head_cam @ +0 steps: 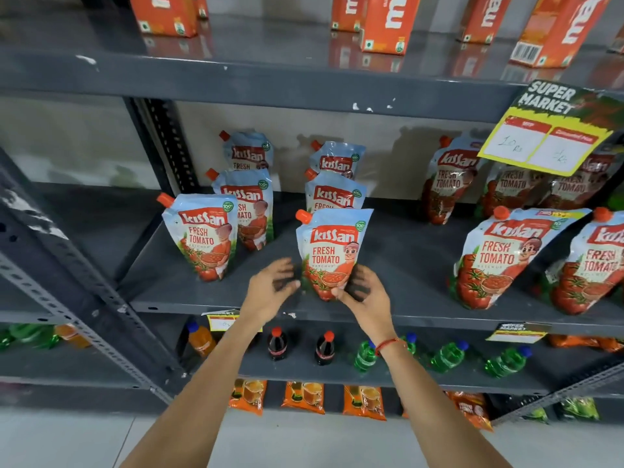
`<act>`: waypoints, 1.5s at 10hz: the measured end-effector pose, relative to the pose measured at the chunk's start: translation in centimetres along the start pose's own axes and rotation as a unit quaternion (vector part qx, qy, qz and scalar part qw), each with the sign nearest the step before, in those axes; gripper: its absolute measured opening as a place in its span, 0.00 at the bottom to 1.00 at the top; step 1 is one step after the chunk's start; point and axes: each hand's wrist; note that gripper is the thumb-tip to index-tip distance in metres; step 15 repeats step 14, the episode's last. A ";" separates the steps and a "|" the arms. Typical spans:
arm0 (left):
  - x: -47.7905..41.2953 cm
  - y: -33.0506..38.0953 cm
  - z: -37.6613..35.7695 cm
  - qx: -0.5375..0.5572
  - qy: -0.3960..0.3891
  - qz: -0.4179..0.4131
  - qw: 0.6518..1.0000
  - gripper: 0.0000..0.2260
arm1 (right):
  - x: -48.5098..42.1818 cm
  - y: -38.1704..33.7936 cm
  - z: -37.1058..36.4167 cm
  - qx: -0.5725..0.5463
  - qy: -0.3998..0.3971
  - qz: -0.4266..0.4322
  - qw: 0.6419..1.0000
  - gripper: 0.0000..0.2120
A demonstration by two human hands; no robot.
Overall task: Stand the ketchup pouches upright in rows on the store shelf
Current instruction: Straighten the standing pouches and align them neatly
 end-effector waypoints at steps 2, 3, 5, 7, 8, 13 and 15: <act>1.5 -3.2 9.7 0.070 0.368 -0.011 0.927 0.16 | 4.5 -1.9 -5.1 0.055 0.085 0.129 0.987 0.04; 0.6 -5.9 13.3 0.118 0.342 0.071 0.930 0.23 | 3.7 -3.4 -10.0 0.095 -0.044 0.136 0.985 0.13; -1.7 -8.3 14.6 0.107 0.061 0.097 0.988 0.25 | -1.8 -5.8 -18.1 0.020 -0.213 -0.006 0.977 0.41; -1.6 -9.2 14.5 0.067 0.015 0.075 0.995 0.18 | -3.5 -3.7 -19.1 -0.017 -0.230 -0.034 0.972 0.33; -1.1 -8.9 13.6 0.037 -0.008 0.054 0.998 0.19 | -2.6 -2.6 -17.9 -0.006 -0.190 -0.017 0.982 0.23; -0.9 -7.6 11.6 0.078 0.002 0.070 0.994 0.17 | -1.5 -2.6 -16.1 -0.007 -0.153 -0.030 0.988 0.24; -0.4 -6.8 11.4 0.074 -0.004 0.088 0.993 0.19 | -0.9 -3.4 -15.9 -0.011 -0.144 -0.048 0.988 0.26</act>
Point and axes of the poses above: each hand's wrist, its own x-axis away from the middle knuckle, its own z-axis out of the back of the hand, y = z × x, and after that the axes turned 3 degrees about x, right-handed
